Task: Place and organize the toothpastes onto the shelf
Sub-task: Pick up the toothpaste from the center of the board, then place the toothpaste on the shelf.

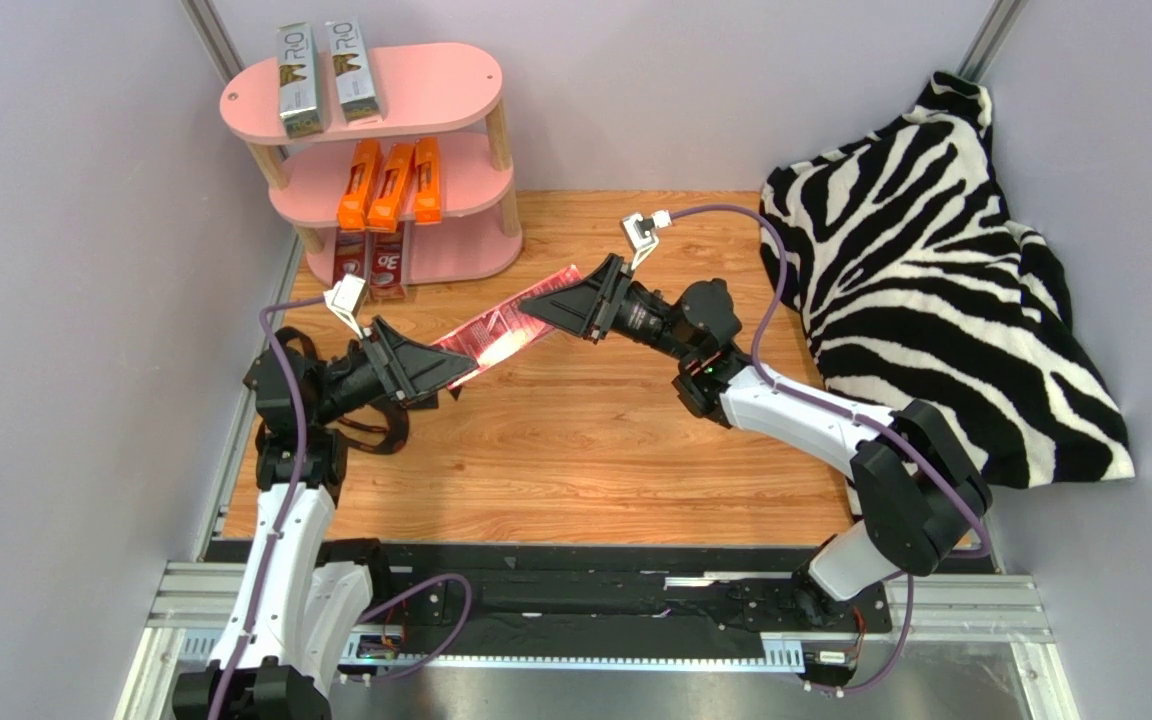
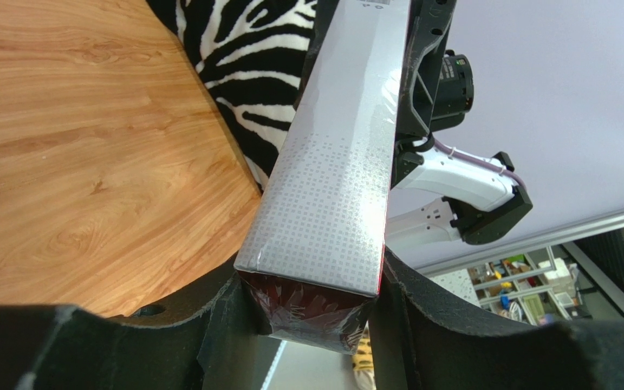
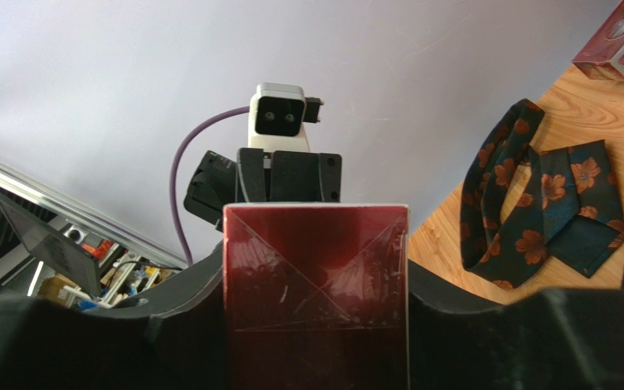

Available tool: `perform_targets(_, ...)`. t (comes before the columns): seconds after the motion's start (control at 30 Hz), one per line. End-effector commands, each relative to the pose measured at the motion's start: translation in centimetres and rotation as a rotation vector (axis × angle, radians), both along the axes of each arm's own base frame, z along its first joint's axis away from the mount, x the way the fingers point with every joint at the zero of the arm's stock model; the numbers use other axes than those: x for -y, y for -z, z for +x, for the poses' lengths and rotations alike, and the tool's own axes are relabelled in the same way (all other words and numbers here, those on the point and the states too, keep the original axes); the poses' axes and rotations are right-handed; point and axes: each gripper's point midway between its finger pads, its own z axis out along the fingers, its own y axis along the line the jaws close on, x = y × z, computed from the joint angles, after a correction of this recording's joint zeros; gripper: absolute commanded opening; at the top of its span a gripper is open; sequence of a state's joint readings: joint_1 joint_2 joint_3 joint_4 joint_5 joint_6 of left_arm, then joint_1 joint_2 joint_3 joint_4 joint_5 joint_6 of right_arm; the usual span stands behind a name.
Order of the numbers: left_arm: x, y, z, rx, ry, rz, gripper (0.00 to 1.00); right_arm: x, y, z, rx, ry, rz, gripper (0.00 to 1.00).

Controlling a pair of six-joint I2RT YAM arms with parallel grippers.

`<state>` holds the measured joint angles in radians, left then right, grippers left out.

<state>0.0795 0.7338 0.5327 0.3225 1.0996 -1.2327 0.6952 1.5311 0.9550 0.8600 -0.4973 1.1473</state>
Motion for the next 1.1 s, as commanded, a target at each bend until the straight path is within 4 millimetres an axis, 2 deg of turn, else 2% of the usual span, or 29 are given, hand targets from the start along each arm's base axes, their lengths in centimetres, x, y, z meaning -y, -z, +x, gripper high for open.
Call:
perform_targets(0.0, 0.0, -1.3, -0.2, 0.095, -0.009, 0.026, 0.34, 0.8, -2.0, 0.3, 0.080, 0.022, 0.013, 0.60)
perform_targets(0.07, -0.2, -0.7, 0.4, 0.075, -0.044, 0.011, 0.30, 1.1, -1.0, 0.7, 0.076, 0.058, -0.017, 0.68)
perform_targets(0.1, -0.3, -0.7, 0.6, 0.073, -0.055, -0.001, 0.28, 1.5, -1.6, 0.3, 0.095, 0.069, -0.017, 0.76)
perform_targets(0.13, -0.4, -0.1, 1.0, 0.054, -0.069, -0.007, 0.22, 1.7, -0.7, 0.8, 0.070, 0.101, -0.044, 0.80)
perform_targets(0.2, -0.6, 0.4, 1.9, 0.029, -0.097, -0.026, 0.16, 2.7, 0.4, 1.2, 0.061, 0.174, -0.112, 0.87)
perform_targets(0.37, -1.0, 1.7, 3.9, -0.009, -0.122, -0.049, 0.00, 5.3, 2.0, 2.2, 0.065, 0.337, -0.261, 0.91)
perform_targets(0.4, -1.0, 2.3, 4.5, -0.035, -0.123, -0.053, 0.00, 6.1, 2.9, 2.8, 0.064, 0.390, -0.314, 0.93)
perform_targets(0.57, -1.5, 3.5, 6.8, -0.068, -0.164, -0.078, 0.00, 8.9, 2.2, 3.1, 0.111, 0.520, -0.369, 0.95)
perform_targets(0.7, -2.4, 6.0, 8.7, -0.139, -0.259, -0.078, 0.00, 10.6, 2.5, 3.4, 0.148, 0.596, -0.428, 0.96)
perform_targets(0.73, -2.7, 6.9, 9.0, -0.164, -0.293, -0.070, 0.00, 11.2, 3.3, 3.7, 0.144, 0.628, -0.450, 0.97)
perform_targets(0.77, -3.5, 8.0, 9.8, -0.194, -0.361, -0.051, 0.00, 11.5, 3.6, 3.5, 0.150, 0.632, -0.457, 0.98)
perform_targets(0.8, -3.8, 8.2, 10.0, -0.193, -0.392, -0.039, 0.00, 11.5, 3.5, 3.3, 0.164, 0.628, -0.435, 1.00)
perform_targets(0.83, -4.6, 8.6, 10.7, -0.196, -0.453, -0.025, 0.00, 11.7, 5.2, 3.2, 0.144, 0.620, -0.452, 1.00)
perform_targets(0.87, -5.0, 9.5, 10.8, -0.215, -0.482, 0.006, 0.00, 11.8, 5.6, 3.3, 0.115, 0.620, -0.436, 1.00)
perform_targets(0.93, -5.8, 9.6, 11.2, -0.214, -0.540, 0.024, 0.00, 11.2, 6.2, 2.4, 0.128, 0.559, -0.424, 1.00)
perform_targets(0.97, -6.6, 10.1, 11.6, -0.225, -0.593, 0.040, 0.00, 11.3, 7.1, 2.3, 0.124, 0.555, -0.438, 1.00)
perform_targets(1.07, -8.2, 10.9, 12.3, -0.251, -0.714, 0.028, 0.00, 12.0, 8.3, 2.5, 0.115, 0.577, -0.468, 1.00)
